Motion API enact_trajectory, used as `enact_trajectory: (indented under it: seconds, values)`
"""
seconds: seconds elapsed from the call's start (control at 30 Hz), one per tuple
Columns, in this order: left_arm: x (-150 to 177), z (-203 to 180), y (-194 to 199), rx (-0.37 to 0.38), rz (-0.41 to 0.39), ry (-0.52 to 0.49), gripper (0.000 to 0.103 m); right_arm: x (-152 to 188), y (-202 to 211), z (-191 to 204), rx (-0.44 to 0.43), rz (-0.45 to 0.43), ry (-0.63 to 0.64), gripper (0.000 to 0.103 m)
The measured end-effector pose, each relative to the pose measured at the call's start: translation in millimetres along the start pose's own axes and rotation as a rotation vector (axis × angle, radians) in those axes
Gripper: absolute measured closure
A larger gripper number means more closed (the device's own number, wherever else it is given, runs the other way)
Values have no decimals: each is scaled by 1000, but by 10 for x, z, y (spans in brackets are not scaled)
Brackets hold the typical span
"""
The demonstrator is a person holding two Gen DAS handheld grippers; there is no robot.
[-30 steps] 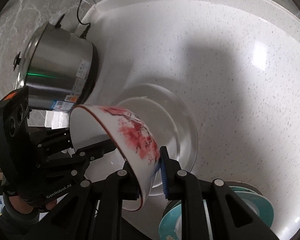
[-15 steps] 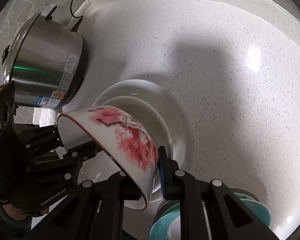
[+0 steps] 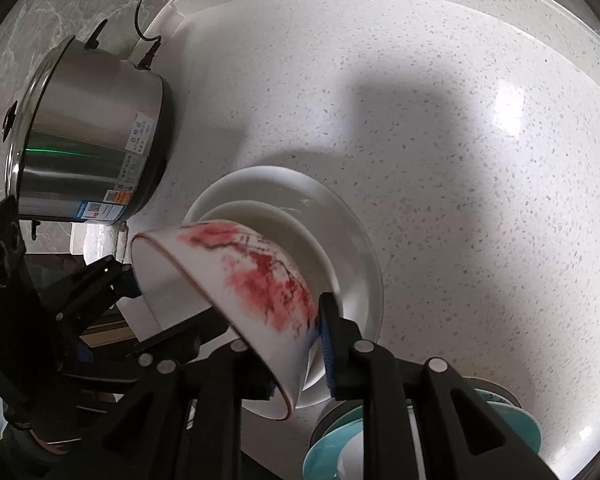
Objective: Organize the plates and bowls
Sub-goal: 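Lower the red-patterned bowl into the white bowls and open both grippers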
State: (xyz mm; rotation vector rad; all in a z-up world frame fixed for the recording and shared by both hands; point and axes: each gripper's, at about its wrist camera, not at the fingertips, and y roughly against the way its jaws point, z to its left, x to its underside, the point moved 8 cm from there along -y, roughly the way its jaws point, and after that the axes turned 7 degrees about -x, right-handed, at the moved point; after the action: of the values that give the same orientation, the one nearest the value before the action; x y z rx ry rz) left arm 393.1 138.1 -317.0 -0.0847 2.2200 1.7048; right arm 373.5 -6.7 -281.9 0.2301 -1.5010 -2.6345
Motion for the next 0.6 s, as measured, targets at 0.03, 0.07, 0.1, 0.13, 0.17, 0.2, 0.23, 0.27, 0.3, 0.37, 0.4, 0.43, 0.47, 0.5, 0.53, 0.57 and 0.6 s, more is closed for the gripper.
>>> enact_trajectory:
  seconds: [0.03,0.07,0.1,0.13,0.17,0.2,0.23,0.27,0.3,0.37,0.4,0.43,0.47,0.5,0.53,0.57,0.6]
  values:
    - [-1,3,-4,3,-3,2,50,-1,1,3,6,-2,9,84]
    - [-5,9,-11,1,-4,1,50,-1,3,11,14,-4,22,84]
    - [-5,15,-4,-2,-6,1,50,2,-3,23,24,-5,35,84]
    - [-9,13,-3,-4,-7,2,50,1,-3,36,36,-7,51,85]
    - [-22,12,2,-2,-9,3,49,0,-4,38,39,-6,51,85]
    - [-34,11,13,3,-14,4,49,-3,-1,29,41,-8,47,86]
    - [-43,6,25,11,-19,9,49,-4,1,26,45,-10,50,86]
    - [-42,10,39,19,-22,15,48,-3,1,23,51,-12,55,86]
    - [-44,14,50,36,-21,25,45,2,-2,24,57,-14,61,86]
    - [-49,31,59,58,-24,52,43,10,-2,32,61,-24,76,86]
    - [-46,41,53,60,-23,55,43,13,1,34,55,-28,78,86]
    - [-37,48,64,59,-24,61,42,14,7,35,48,-32,78,86]
    - [-42,64,88,61,-35,76,38,14,13,39,43,-34,76,86]
    - [-51,81,105,62,-47,85,33,11,11,46,41,-38,75,86]
    - [-64,100,153,67,-66,95,29,12,10,51,38,-39,74,83]
    - [-87,122,205,76,-87,108,29,10,17,63,33,-45,76,80]
    - [-116,154,254,87,-114,125,29,13,26,72,33,-49,80,79]
